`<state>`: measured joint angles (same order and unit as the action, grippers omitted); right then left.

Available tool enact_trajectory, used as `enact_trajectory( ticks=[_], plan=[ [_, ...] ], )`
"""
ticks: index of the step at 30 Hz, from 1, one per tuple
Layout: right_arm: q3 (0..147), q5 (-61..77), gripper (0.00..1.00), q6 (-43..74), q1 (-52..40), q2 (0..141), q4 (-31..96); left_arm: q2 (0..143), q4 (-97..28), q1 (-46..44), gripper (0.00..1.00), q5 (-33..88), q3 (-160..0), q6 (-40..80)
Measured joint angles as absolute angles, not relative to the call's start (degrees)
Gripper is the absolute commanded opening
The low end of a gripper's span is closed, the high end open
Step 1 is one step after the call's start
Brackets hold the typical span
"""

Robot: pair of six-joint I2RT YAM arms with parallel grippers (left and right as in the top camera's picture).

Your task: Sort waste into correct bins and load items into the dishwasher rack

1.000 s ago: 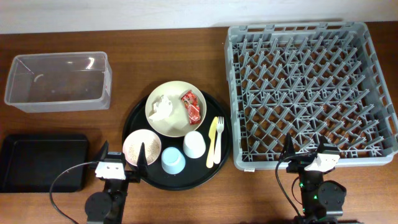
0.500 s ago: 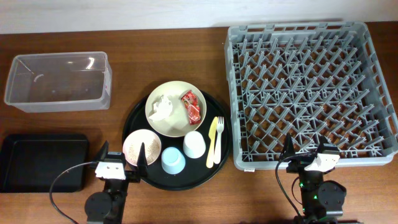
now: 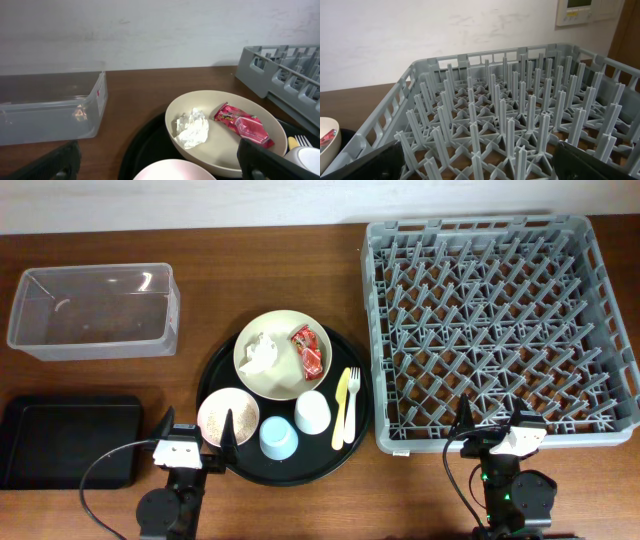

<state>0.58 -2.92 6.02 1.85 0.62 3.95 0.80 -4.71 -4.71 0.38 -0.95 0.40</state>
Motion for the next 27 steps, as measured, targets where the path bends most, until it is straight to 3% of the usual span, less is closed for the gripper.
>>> enact_trajectory(
  ticks=[19,27],
  plan=[
    [0.6,-2.5,0.98,6.0,1.8,0.6,3.8,0.8,-4.7,-4.7,0.99,0.4,-1.0,0.4],
    [4.0,23.9,0.98,6.1,2.0,0.6,4.9,0.8,-4.7,-4.7,0.99,0.4,-1.0,0.4]
  ],
)
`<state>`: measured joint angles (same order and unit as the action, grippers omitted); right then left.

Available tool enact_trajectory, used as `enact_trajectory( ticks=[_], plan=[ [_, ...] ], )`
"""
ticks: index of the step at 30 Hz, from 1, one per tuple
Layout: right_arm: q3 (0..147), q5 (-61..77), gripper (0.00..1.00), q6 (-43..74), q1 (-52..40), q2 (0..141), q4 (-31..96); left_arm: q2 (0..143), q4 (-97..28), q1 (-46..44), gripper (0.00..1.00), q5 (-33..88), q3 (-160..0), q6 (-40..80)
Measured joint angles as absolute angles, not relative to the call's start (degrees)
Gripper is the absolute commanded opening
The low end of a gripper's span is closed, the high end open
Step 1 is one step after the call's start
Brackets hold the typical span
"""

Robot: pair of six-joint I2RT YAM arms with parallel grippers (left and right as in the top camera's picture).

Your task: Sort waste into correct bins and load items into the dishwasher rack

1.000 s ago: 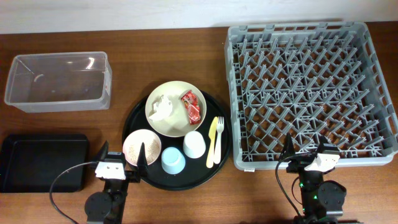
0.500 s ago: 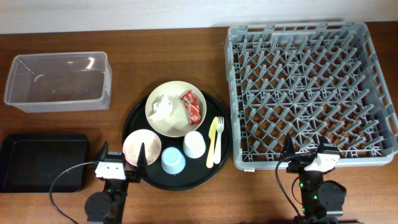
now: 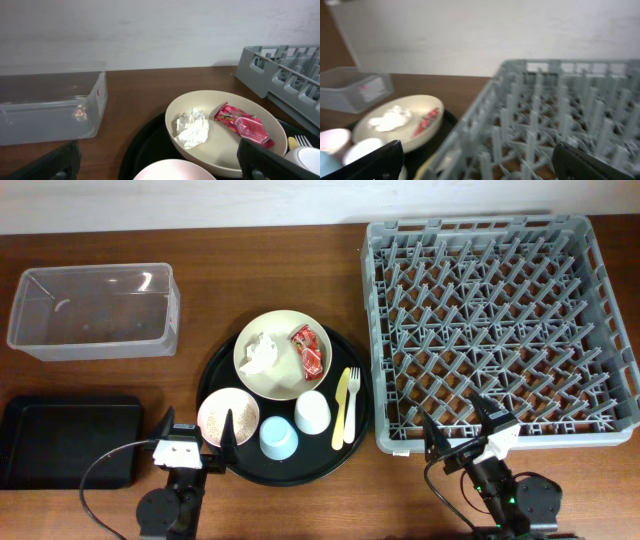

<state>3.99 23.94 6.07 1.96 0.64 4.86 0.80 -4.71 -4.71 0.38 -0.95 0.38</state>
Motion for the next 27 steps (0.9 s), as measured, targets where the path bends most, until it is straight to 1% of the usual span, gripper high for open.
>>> enact_trajectory(
  ticks=[1,3,4,5,9,10,13,15,16,20,22,23,25,27],
  plan=[
    [5.6,24.8,0.98,6.0,2.0,0.7,5.2,0.8,-4.7,-4.7,0.99,0.4,-1.0,0.4],
    [13.9,26.5,0.98,6.7,2.0,1.8,6.0,0.8,-4.7,-4.7,0.99,0.4,-1.0,0.4],
    [17.0,26.9,0.98,7.3,2.0,2.9,8.2,0.8,-4.7,-4.7,0.99,0.4,-1.0,0.4],
    [21.9,27.2,0.98,7.6,2.0,6.4,13.3,0.8,-4.7,-4.7,0.99,0.4,-1.0,0.4],
    [41.7,27.6,0.98,8.1,2.0,25.7,31.7,0.7,-4.7,-4.7,0.99,0.3,-1.0,0.4],
    [48.4,28.2,0.98,8.4,2.0,32.5,35.4,0.7,-4.8,-4.8,0.99,0.1,-1.0,0.4],
    [69.2,30.1,0.98,8.8,2.0,50.1,51.9,0.6,-4.8,-4.8,1.00,0.1,-1.0,0.4],
    [80.8,31.9,0.98,8.8,2.0,59.6,61.8,0.6,-4.8,-4.8,0.99,0.1,-1.0,0.4],
    [85.4,34.3,0.98,8.8,2.0,64.5,64.8,0.6,-4.8,-4.8,0.99,0.1,-1.0,0.4],
    [88.8,42.2,0.98,8.5,1.9,74.9,69.0,0.6,-4.8,-4.8,0.99,0.1,-1.0,0.4],
    [88.8,43.3,0.98,5.9,0.6,78.6,70.5,0.6,-4.8,-4.8,0.99,0.0,-1.0,0.4],
    [88.8,43.4,0.98,4.5,-1.2,80.1,70.6,0.6,-4.8,-4.8,0.99,0.0,-1.0,0.4],
    [88.8,39.8,0.98,2.8,-7.8,82.2,70.5,0.6,-4.8,-4.8,0.99,0.0,-1.0,0.3],
    [88.8,31.7,0.98,3.2,-14.2,82.9,70.3,0.6,-4.8,-4.8,0.99,0.0,-1.0,0.4]
  ],
)
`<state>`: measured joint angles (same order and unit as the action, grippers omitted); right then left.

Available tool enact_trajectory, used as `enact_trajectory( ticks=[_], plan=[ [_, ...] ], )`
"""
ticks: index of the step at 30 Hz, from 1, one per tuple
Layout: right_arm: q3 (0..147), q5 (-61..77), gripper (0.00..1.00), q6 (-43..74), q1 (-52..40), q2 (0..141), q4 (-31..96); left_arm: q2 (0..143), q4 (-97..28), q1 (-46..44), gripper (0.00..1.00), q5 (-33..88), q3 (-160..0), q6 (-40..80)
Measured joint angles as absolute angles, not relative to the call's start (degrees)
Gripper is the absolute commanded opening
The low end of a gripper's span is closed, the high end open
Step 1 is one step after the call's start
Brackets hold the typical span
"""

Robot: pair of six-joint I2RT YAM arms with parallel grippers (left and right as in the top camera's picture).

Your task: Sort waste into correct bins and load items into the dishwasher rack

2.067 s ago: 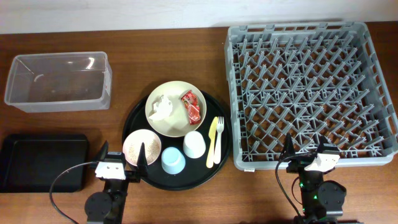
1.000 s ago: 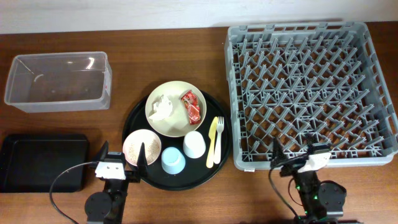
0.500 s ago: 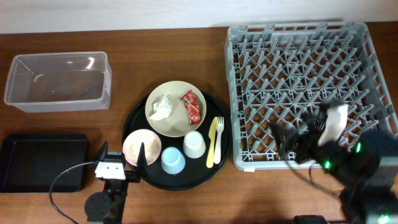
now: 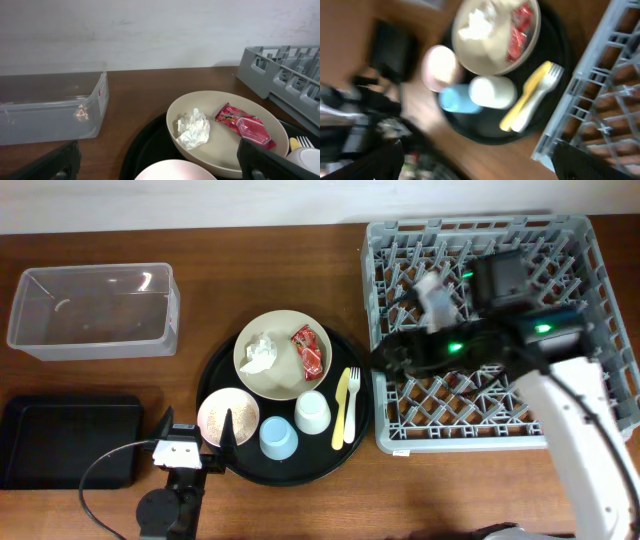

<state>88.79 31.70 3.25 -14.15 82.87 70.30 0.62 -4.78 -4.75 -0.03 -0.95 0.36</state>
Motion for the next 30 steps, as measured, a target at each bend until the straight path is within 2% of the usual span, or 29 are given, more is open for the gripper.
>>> enact_trajectory(
  ticks=[4,6,12,15,19,30],
  plan=[
    [88.8,15.3,0.98,6.7,-28.3,85.0,69.8,0.6,-4.8,-4.8,0.99,-0.1,-1.0,0.4],
    [88.8,9.4,0.98,10.4,-32.5,86.1,68.7,0.6,-4.8,-4.8,0.99,0.0,-1.0,0.4],
    [87.9,3.4,1.00,14.2,-41.1,94.6,60.1,0.6,-4.8,-4.8,0.99,0.0,-1.0,0.4],
    [87.5,2.0,0.95,14.8,-42.1,101.5,54.8,0.6,-4.8,-4.8,0.99,-0.1,-1.0,0.4],
    [87.2,1.5,0.99,14.9,-42.1,102.6,55.5,0.6,-4.8,-4.8,0.99,0.0,-1.0,0.4],
    [83.8,1.5,0.98,15.0,-39.5,101.0,55.7,0.6,-4.8,-4.8,0.99,-0.1,-1.0,0.4]
  ],
)
